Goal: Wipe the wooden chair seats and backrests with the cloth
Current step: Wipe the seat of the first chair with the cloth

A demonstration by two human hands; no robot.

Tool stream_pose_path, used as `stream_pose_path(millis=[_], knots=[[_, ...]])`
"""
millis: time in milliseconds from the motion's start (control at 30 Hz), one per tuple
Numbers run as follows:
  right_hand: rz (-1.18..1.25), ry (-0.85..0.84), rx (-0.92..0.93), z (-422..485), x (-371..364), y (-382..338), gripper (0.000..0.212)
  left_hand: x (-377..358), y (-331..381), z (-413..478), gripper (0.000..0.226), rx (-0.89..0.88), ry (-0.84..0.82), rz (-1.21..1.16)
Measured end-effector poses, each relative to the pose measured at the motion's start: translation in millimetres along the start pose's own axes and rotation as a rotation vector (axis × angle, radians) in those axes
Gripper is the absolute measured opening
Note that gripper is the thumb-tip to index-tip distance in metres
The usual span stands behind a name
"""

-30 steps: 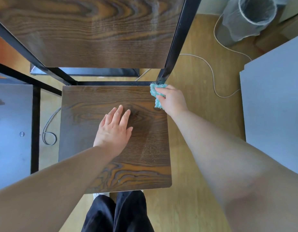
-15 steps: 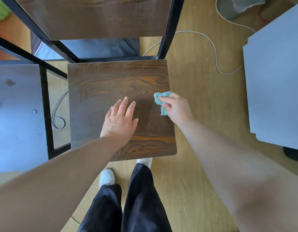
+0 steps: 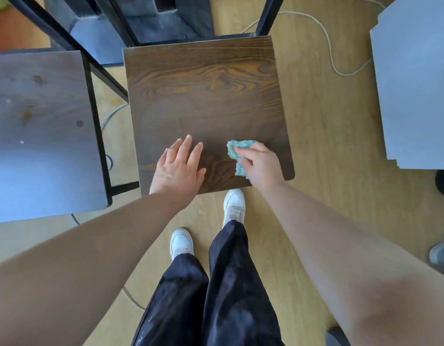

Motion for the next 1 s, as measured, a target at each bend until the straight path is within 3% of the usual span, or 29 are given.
stream_pose_path(millis=[267, 467, 767, 1000], knots=[[0.044, 0.025, 0.036, -48.4, -38.4, -22.7, 0.032, -15.5, -14.0, -22.5, 0.059, -0.01, -0.002, 0.005], [0.128, -0.085, -0.006, -36.1, -22.1, -19.4, 0.032, -1.0, -5.5, -14.6, 0.06, -0.009, 0.01, 0.01], [0.115, 0.19, -0.034, 81.7, 82.4, 5.4, 0.03, 36.8, 12.1, 54.5, 0.062, 0.06, 0.055, -0.005], [0.047, 0.055, -0.114, 143.2, 89.1, 16.3, 0.027, 47.5, 26.2, 102.0, 0.062, 0.111, 0.069, -0.038]])
Point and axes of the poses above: each hand's wrist, its own z-axis towards the middle knuckle, its own x-axis out of the back of the hand, y = z × x, the point moved 5 cm from there along z, towards the middle knuckle, and after that the axes turned 2 degrees about -y, right-handed, at the moved point
